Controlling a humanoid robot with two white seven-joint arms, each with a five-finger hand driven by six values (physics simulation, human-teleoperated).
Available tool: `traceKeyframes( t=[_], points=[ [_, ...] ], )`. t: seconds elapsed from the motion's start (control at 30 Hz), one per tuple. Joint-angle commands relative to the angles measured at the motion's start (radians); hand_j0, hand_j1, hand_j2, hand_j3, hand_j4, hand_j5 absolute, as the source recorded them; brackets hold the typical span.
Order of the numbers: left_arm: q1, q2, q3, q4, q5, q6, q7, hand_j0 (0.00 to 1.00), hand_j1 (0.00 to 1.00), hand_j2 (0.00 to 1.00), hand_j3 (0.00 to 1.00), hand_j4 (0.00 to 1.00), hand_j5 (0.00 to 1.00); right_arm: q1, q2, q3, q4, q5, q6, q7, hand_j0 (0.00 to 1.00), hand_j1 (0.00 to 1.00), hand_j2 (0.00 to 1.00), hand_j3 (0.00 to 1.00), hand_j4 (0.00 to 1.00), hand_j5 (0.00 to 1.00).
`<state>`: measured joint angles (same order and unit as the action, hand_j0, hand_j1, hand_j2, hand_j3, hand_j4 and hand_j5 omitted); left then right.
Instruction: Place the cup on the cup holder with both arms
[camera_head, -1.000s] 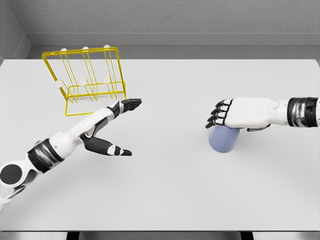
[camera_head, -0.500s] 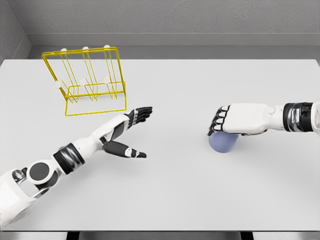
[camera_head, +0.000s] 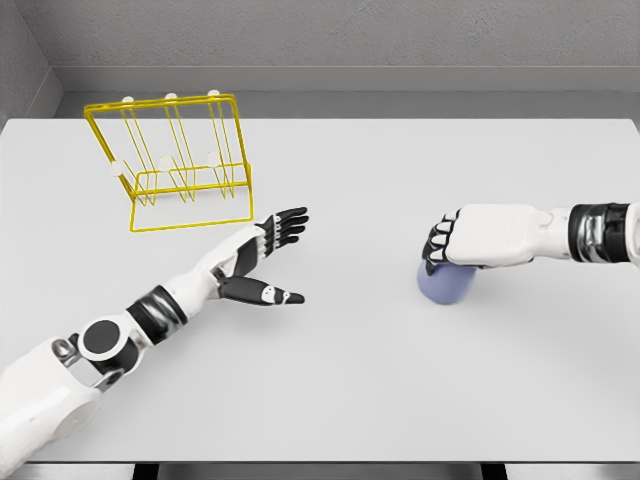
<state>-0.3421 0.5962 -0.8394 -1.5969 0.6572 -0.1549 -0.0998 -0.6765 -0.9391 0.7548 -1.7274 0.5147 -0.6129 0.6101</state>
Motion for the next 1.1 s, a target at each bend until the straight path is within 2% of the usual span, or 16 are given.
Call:
traceKeyframes(
  t=[0.0, 0.07, 0.2, 0.57, 0.87, 0.93, 0.97, 1.07],
  points=[
    [0.0, -0.007, -0.001, 0.005, -0.004, 0.0, 0.0, 1.0, 1.0, 1.0, 1.0, 1.0, 1.0, 0.0, -0.01, -0.02, -0.018, -0.007, 0.002, 0.001, 0.65, 0.65, 0.65, 0.65, 0.65, 0.65],
    [0.0, -0.009, 0.0, 0.005, -0.034, 0.0, 0.0, 1.0, 1.0, 1.0, 1.0, 1.0, 1.0, -0.002, -0.014, -0.043, -0.038, -0.01, 0.002, 0.001, 0.65, 0.65, 0.65, 0.65, 0.65, 0.65],
    [0.0, -0.021, 0.0, 0.022, -0.034, 0.0, 0.0, 1.0, 1.0, 1.0, 1.0, 1.0, 1.0, -0.011, 0.002, -0.049, -0.04, -0.013, 0.002, 0.001, 0.64, 0.64, 0.64, 0.64, 0.64, 0.64],
    [-0.002, -0.059, 0.0, 0.066, -0.034, 0.0, 0.0, 1.0, 1.0, 1.0, 1.0, 1.0, 1.0, -0.017, 0.146, -0.046, -0.041, -0.027, 0.002, 0.001, 0.64, 0.64, 0.64, 0.64, 0.64, 0.64],
    [-0.002, -0.059, 0.0, 0.066, -0.034, 0.0, 0.0, 1.0, 1.0, 1.0, 1.0, 1.0, 1.0, -0.009, 0.171, -0.035, -0.04, -0.041, 0.002, 0.001, 0.66, 0.66, 0.66, 0.66, 0.66, 0.66],
    [-0.002, -0.059, 0.0, 0.066, -0.034, 0.0, 0.0, 1.0, 1.0, 1.0, 1.0, 1.0, 1.0, -0.008, 0.171, -0.035, -0.04, -0.039, 0.002, 0.001, 0.83, 0.83, 0.83, 0.83, 0.83, 0.83],
    [-0.002, -0.059, 0.002, 0.066, -0.034, 0.0, 0.0, 1.0, 1.0, 1.0, 1.0, 1.0, 1.0, -0.006, 0.171, -0.035, -0.04, -0.039, 0.002, 0.001, 0.98, 0.98, 0.98, 0.98, 0.98, 0.98],
    [-0.002, -0.059, 0.0, 0.066, -0.034, 0.0, 0.0, 1.0, 1.0, 1.0, 1.0, 1.0, 1.0, -0.006, 0.177, -0.038, -0.04, -0.038, 0.002, 0.001, 1.0, 1.0, 1.0, 1.0, 1.0, 1.0]
  ],
)
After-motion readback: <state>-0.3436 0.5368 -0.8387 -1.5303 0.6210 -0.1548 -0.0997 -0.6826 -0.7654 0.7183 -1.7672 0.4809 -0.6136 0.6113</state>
